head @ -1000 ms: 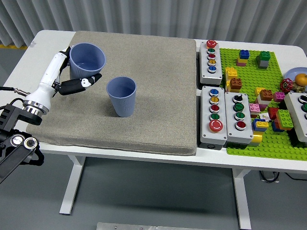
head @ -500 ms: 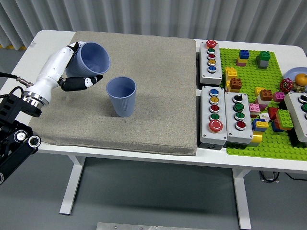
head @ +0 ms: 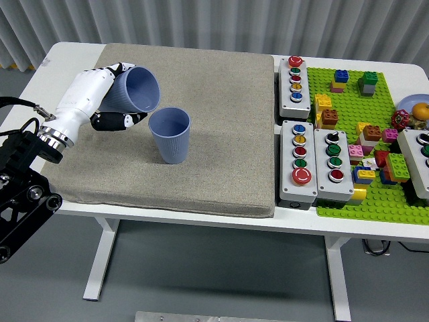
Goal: Pick cup pour cup place
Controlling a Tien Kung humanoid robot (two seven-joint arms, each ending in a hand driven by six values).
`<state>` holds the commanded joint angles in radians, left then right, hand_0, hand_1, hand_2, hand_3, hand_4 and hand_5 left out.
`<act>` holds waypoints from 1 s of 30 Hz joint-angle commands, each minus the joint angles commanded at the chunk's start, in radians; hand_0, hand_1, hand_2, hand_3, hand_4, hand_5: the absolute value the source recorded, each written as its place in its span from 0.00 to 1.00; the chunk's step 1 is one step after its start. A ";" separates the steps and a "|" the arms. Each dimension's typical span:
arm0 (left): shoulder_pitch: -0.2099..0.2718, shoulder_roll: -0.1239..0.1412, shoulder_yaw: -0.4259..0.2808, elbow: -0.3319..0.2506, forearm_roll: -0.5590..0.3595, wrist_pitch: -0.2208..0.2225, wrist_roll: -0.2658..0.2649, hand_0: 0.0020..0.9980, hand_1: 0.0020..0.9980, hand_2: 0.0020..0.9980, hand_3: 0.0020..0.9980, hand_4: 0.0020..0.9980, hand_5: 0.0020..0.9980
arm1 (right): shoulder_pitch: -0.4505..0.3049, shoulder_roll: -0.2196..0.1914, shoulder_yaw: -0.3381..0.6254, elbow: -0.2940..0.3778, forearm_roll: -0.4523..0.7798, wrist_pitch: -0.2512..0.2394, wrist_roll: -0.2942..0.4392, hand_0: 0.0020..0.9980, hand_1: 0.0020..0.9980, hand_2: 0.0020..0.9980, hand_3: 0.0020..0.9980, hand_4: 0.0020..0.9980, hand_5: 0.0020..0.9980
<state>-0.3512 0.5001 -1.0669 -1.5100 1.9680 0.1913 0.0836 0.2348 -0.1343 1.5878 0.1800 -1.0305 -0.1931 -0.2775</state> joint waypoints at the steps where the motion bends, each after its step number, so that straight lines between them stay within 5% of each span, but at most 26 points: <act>1: -0.004 0.002 0.004 -0.001 0.018 -0.004 0.004 0.61 0.59 0.64 0.60 0.72 0.07 | 0.000 0.000 0.000 0.000 0.001 0.000 0.000 0.71 0.65 0.61 0.57 0.00 0.07; 11: -0.027 0.015 0.034 -0.015 0.174 -0.032 0.027 0.61 0.59 0.64 0.60 0.72 0.07 | 0.001 0.000 -0.003 0.000 0.005 -0.001 0.001 0.71 0.65 0.61 0.57 0.00 0.07; 30: -0.049 0.047 0.075 -0.031 0.256 -0.035 0.043 0.61 0.60 0.64 0.59 0.71 0.07 | -0.002 -0.001 -0.007 0.000 0.009 -0.001 0.002 0.71 0.65 0.61 0.57 0.00 0.06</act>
<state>-0.4003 0.5475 -0.9921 -1.5415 2.2243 0.1562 0.1264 0.2328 -0.1349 1.5808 0.1800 -1.0216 -0.1939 -0.2756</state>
